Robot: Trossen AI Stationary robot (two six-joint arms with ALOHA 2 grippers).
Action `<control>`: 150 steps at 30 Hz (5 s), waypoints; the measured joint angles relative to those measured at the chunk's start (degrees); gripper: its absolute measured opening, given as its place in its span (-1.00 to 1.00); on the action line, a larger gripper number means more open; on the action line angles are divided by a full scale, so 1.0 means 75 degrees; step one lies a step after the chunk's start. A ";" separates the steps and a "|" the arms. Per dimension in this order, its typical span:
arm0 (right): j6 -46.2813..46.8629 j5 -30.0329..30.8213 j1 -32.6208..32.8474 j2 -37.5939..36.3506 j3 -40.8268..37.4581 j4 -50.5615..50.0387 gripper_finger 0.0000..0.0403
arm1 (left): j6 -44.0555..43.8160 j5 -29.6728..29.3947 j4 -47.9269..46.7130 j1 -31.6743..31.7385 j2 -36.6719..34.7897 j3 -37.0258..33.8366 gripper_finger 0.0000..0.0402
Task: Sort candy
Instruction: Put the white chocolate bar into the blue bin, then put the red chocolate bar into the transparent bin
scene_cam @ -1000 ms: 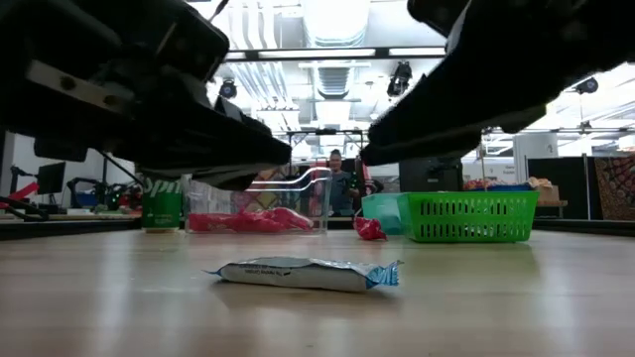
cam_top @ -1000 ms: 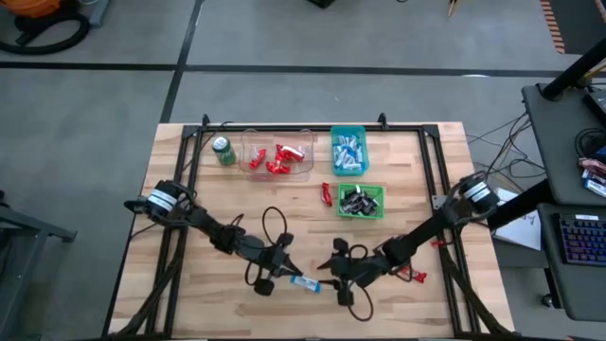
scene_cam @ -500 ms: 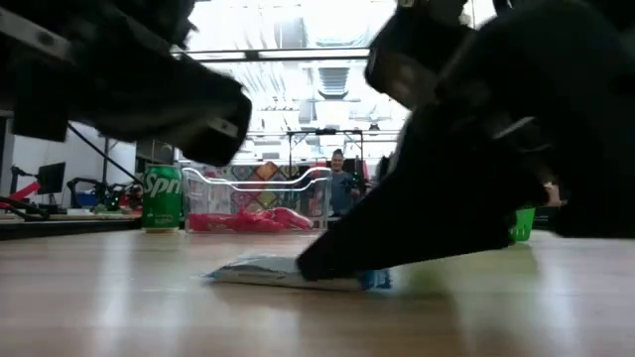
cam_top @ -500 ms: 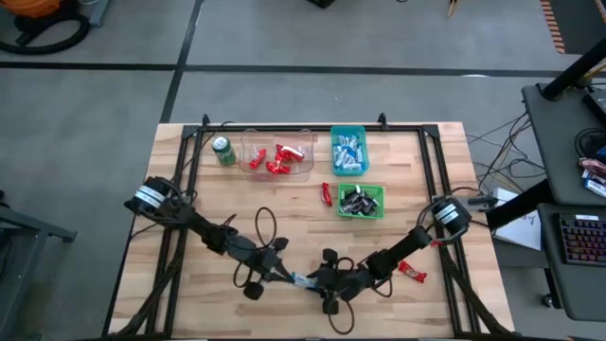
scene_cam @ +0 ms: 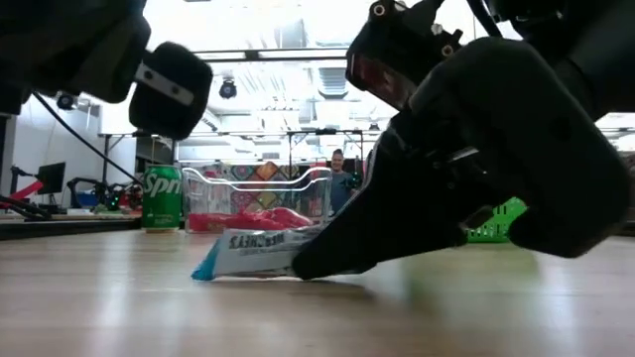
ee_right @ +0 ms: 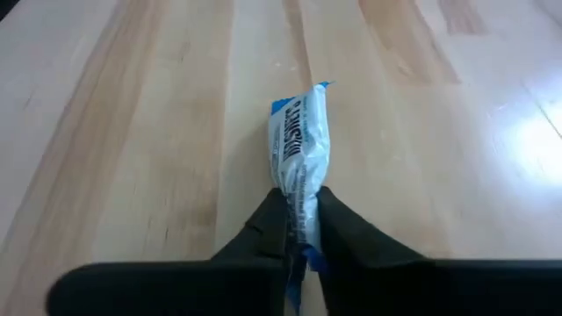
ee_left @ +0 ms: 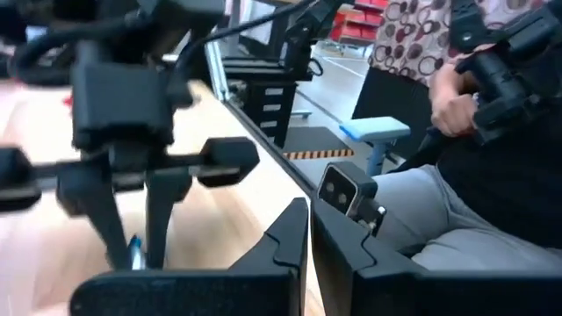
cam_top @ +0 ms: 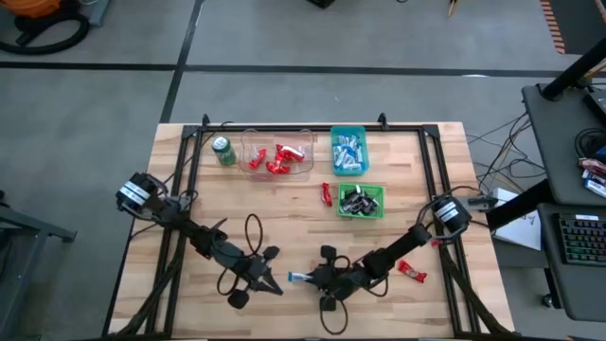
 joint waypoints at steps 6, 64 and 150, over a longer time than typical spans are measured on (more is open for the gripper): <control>-0.0313 -0.0098 -0.0083 -0.0656 -0.0009 -0.0376 -0.91 | -0.0527 -0.0670 -0.0217 -0.0011 -0.0013 -0.0107 -1.00; 0.0425 -0.5887 -0.5594 -0.4765 -0.0163 -0.6677 -0.34 | -0.0207 -0.4075 -0.0186 0.0242 -0.0099 0.0079 -1.00; 0.5902 -0.4261 0.0646 -0.4157 -0.1192 -0.9972 -0.94 | -0.0029 -0.3964 -0.0298 0.0295 -0.0099 0.0575 -1.00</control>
